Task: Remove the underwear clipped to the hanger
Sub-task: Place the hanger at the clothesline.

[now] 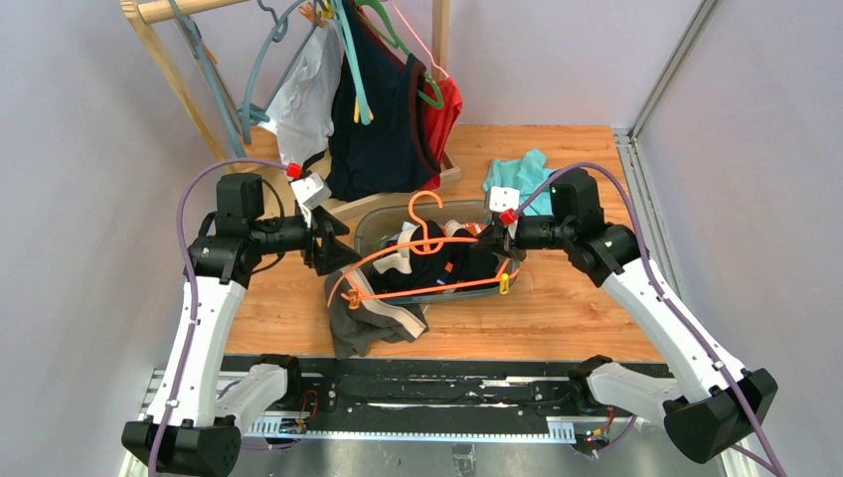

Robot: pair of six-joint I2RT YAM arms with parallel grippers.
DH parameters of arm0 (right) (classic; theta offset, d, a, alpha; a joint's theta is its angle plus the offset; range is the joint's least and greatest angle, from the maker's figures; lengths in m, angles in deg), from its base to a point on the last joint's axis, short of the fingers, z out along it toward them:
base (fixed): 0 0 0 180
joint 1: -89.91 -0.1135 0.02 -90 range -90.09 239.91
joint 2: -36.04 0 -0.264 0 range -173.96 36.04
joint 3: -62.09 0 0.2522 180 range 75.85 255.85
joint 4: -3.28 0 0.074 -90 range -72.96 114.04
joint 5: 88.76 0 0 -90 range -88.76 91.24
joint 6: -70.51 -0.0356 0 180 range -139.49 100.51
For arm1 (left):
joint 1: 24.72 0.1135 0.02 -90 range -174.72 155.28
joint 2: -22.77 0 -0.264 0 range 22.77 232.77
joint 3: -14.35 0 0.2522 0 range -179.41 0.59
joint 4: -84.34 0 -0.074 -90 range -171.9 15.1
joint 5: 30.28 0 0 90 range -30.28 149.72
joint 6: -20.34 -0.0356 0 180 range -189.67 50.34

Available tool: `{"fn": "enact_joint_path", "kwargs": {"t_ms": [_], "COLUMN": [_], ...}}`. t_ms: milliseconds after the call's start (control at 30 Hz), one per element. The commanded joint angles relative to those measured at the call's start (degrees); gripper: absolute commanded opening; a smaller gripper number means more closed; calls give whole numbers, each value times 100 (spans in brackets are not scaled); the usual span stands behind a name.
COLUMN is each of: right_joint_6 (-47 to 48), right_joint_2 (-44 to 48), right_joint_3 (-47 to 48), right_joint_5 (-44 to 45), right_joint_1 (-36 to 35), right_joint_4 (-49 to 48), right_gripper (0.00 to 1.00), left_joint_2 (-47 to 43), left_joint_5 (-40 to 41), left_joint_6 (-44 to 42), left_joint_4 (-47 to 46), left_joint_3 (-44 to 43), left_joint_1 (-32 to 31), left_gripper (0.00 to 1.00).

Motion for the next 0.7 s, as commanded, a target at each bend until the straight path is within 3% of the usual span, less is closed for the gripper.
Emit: {"fn": "enact_joint_path", "kwargs": {"t_ms": [0, 400, 667], "right_joint_6": [174, 227, 119], "right_joint_2": [-37, -114, -58], "right_joint_3": [329, 350, 253], "right_joint_5": [125, 341, 499], "right_joint_1": [-210, -413, -419], "right_joint_4": [-149, -285, -429], "right_gripper": [1, 1, 1], "left_joint_2": [42, 305, 360], "left_joint_5": [12, -466, -752], "left_joint_6": [896, 1051, 840], "left_joint_4": [-196, -141, 46], "left_joint_3": [51, 464, 630], "left_joint_1": [-90, -135, -146], "left_gripper": [72, 58, 40]}}
